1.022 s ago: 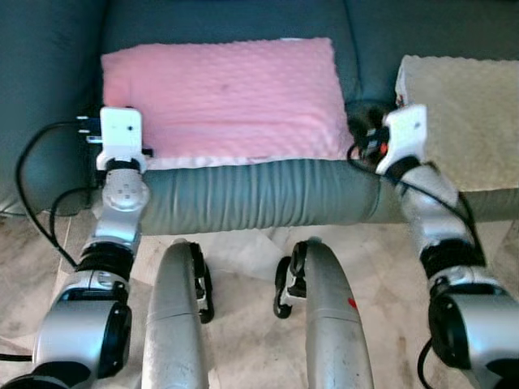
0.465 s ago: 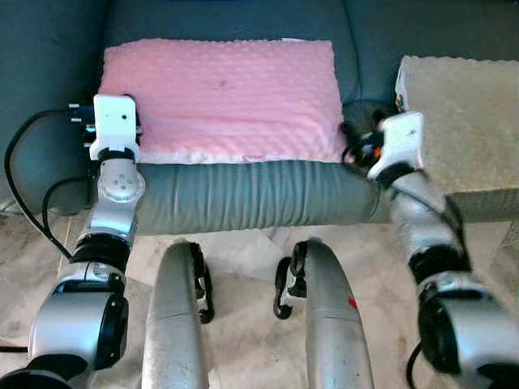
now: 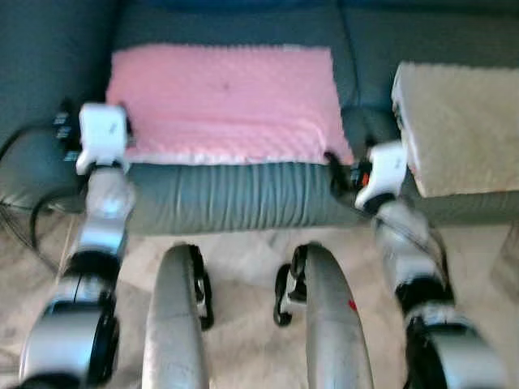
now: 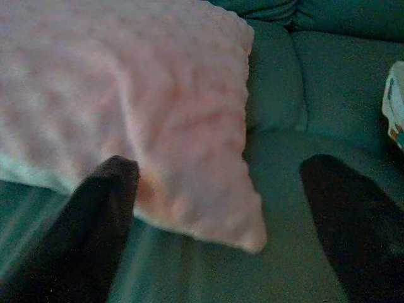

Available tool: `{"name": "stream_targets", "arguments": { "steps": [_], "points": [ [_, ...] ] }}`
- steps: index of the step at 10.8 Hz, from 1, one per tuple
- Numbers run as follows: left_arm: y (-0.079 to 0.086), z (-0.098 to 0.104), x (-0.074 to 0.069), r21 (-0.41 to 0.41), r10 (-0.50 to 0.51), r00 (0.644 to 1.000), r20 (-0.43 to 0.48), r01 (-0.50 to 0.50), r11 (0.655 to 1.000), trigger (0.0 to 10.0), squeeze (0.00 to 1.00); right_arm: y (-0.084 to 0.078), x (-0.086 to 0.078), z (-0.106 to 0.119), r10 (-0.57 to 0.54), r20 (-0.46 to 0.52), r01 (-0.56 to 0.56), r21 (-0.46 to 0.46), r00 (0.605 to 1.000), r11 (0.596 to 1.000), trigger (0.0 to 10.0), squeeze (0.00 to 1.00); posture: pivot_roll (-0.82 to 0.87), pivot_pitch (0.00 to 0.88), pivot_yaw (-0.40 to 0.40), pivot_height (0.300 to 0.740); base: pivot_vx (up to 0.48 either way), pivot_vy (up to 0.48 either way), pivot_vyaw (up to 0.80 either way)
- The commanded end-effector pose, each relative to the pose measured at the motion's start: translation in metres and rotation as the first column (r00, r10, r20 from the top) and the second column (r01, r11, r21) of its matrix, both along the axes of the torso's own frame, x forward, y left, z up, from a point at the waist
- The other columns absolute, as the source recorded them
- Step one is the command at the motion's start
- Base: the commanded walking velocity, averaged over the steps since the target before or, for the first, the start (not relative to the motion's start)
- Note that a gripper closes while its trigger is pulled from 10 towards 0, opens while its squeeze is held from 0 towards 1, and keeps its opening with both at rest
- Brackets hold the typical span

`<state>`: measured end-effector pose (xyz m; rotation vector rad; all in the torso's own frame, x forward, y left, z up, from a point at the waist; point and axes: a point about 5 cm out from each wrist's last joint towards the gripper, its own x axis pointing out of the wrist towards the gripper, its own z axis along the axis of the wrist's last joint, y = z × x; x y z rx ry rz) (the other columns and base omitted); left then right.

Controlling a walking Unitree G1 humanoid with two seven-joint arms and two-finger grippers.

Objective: Move the pillow to the sofa

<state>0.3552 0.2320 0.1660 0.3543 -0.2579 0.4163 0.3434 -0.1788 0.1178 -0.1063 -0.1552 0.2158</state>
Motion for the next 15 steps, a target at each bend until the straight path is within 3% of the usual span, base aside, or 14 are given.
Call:
{"name": "stream_targets", "arguments": {
  "steps": [1,3,5,7,8,9,10,11,12,15],
  "points": [
    [0.003,-0.008,-0.009,-0.018,-0.001,1.000,-0.002,0.001,1.000,10.0,1.00,-0.002,-0.009,-0.008,-0.027,-0.007,0.027,0.011,1.000,1.000,10.0,1.00,0.00,0.211,-0.031,0.628,0.000,0.000,0.00],
    [-0.003,-0.021,-0.022,-0.046,-0.051,0.999,-0.012,0.050,0.998,10.0,1.00,0.001,-0.020,-0.013,-0.085,0.022,0.085,-0.009,0.996,0.996,10.0,1.00,-0.01,0.155,-0.015,0.628,0.000,0.000,0.00],
    [-0.018,-0.046,-0.043,-0.029,-0.119,0.990,-0.080,0.117,0.993,10.0,1.00,-0.001,-0.042,-0.031,-0.177,-0.020,0.177,-0.016,0.984,0.984,10.0,1.00,0.00,0.089,-0.017,0.628,0.000,0.000,0.00],
    [-0.031,-0.082,-0.073,-0.073,-0.167,0.969,-0.183,0.156,0.985,10.0,1.00,0.001,-0.059,-0.047,-0.261,-0.074,0.258,-0.047,0.962,0.965,10.0,1.00,-0.01,0.014,-0.017,0.628,0.000,0.000,0.00],
    [-0.042,-0.084,-0.077,-0.098,-0.203,0.962,-0.183,0.188,0.977,10.0,1.00,0.003,-0.060,-0.046,-0.271,-0.084,0.270,-0.024,0.959,0.963,10.0,1.00,-0.01,0.000,-0.017,0.628,0.000,0.000,0.00],
    [-0.057,-0.087,-0.080,-0.152,-0.286,0.941,-0.180,0.261,0.953,10.0,1.00,0.011,-0.061,-0.038,-0.209,-0.063,0.209,0.002,0.976,0.978,10.0,1.00,-0.01,0.000,-0.023,0.628,0.000,0.000,0.00],
    [-0.073,-0.089,-0.081,-0.184,-0.398,0.898,-0.187,0.366,0.912,10.0,1.00,0.016,-0.060,-0.031,-0.171,-0.049,0.173,0.035,0.984,0.984,10.0,0.00,0.00,0.000,-0.035,0.628,0.000,0.000,0.00],
    [-0.077,-0.089,-0.081,-0.186,-0.429,0.884,-0.188,0.396,0.899,10.0,1.00,0.017,-0.060,-0.027,-0.162,-0.036,0.163,0.029,0.986,0.986,10.0,0.00,0.00,0.000,-0.039,0.628,0.000,0.000,0.00],
    [-0.082,-0.092,-0.084,-0.187,-0.454,0.867,-0.204,0.421,0.888,10.0,0.00,0.018,-0.057,-0.022,-0.148,-0.025,0.149,0.025,0.989,0.989,10.0,0.00,-0.01,0.000,-0.044,0.648,0.000,0.000,0.00],
    [-0.081,-0.090,-0.078,-0.195,-0.453,0.869,-0.200,0.418,0.887,10.0,0.00,0.021,-0.050,-0.016,-0.115,-0.032,0.116,0.037,0.993,0.993,10.0,0.00,-0.01,0.000,-0.047,0.693,0.000,0.000,0.00]
  ]
}}
